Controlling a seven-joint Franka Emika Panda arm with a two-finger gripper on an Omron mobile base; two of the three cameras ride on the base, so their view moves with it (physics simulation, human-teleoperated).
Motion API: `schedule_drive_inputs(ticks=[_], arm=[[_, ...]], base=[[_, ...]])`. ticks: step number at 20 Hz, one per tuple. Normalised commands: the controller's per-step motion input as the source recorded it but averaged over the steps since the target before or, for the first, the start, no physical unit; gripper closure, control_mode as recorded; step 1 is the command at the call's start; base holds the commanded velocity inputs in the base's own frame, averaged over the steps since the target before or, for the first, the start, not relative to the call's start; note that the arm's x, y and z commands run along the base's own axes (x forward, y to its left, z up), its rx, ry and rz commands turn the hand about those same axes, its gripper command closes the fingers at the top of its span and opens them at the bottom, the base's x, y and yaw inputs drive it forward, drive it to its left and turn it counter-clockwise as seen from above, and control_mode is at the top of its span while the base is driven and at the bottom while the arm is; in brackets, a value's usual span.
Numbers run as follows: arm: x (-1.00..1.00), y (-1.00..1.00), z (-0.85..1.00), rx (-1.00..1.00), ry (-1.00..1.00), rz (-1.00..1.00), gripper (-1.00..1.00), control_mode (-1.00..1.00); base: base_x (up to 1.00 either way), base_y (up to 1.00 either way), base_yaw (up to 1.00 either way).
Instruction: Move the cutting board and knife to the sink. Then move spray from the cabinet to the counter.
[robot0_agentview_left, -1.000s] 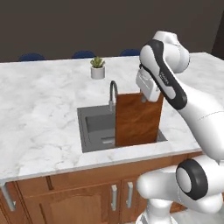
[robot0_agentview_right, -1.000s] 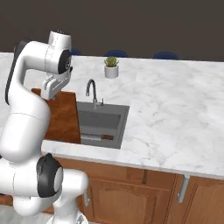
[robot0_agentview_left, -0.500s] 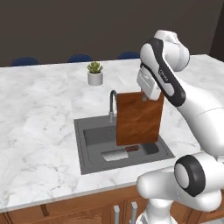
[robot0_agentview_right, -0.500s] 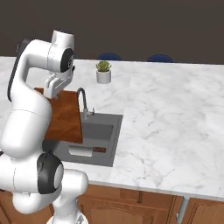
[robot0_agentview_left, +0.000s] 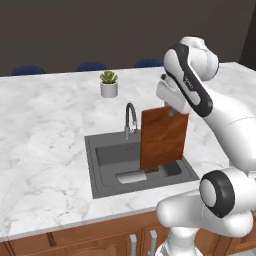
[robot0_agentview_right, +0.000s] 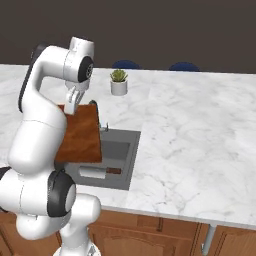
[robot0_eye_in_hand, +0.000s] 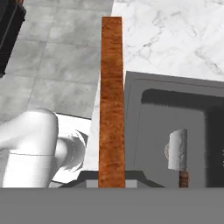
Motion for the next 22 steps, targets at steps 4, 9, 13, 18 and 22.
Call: schedule_drive_inputs(ticks=[4, 9, 13, 18, 22], arm=[[0.34, -0.43, -0.28, 0.01, -0.08, 0.81, 1.0, -1.0], [0.27, -0.35, -0.46, 0.06, -0.07, 0.82, 1.0, -1.0], [0.17, -0.61, -0.36, 0.23, -0.18, 0.66, 1.0, -1.0], [0.03, -0.67, -0.06, 0.36, -0.35, 0.44, 1.0, -1.0], [0.12, -0.17, 0.0, 0.32, -0.36, 0.27, 1.0, -1.0]], base=[[0.0, 0.0, 0.0], [0.0, 0.0, 0.0], [0.0, 0.0, 0.0], [0.0, 0.0, 0.0], [0.0, 0.0, 0.0]])
